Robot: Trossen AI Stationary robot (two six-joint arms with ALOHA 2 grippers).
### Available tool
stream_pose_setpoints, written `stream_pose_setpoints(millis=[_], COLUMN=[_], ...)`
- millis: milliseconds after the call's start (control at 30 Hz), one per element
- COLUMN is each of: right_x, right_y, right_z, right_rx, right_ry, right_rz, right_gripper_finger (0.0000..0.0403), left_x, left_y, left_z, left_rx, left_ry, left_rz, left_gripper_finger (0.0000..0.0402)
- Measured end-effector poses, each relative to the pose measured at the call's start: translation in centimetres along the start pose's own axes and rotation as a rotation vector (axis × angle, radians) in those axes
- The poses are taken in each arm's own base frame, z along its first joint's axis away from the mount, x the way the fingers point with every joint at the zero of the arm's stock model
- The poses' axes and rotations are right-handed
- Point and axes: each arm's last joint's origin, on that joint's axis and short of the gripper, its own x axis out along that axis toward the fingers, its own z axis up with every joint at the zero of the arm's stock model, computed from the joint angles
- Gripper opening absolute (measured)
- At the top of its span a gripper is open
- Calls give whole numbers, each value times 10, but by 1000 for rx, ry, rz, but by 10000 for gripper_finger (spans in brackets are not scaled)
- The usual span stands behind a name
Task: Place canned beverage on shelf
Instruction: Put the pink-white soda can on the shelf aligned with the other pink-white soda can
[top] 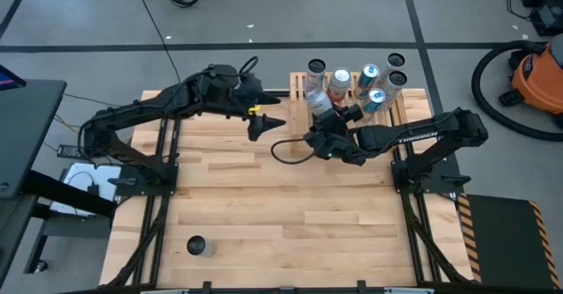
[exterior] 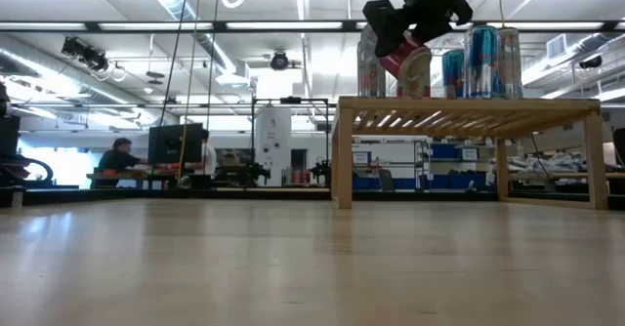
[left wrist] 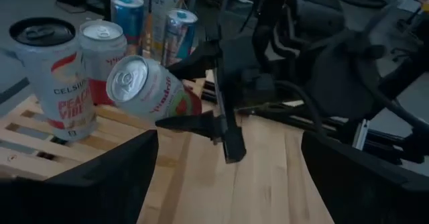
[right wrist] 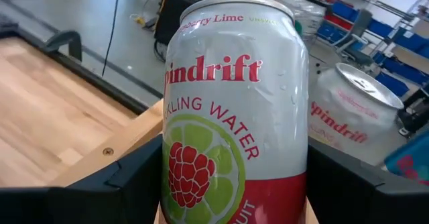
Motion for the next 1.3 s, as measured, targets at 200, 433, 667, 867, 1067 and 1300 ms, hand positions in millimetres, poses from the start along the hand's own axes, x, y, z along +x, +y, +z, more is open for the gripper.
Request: stream_pose_setpoints(millis=[200, 433, 667, 867, 1067, 1300], right_x=[-4, -8, -8, -12, -12, -1], right_y=[2, 3, 5, 7, 6, 3], right_z=[-12, -30, -53, -62, -69, -84], right_rx=[73, 144, 200, 174, 193, 257], right_ry=[-41, -95, -140, -185, -227, -243], right_rz=[-55, -115, -143, -167, -211, -255], right_gripper_finger=[302, 302, 302, 302, 302, 302], left_x=[-13, -30, -38, -40, -39, -39], left_y=[-3, -5, -8, -8, -8, -8], left_z=[5, 5, 7, 8, 8, 9], left_rx=[51, 63, 102, 108, 112, 137], left_ry=[-35, -16, -35, -42, -45, -59], left_rz=[-6, -4, -12, -12, -13, -14], left_gripper_finger=[369, 369, 369, 369, 369, 369])
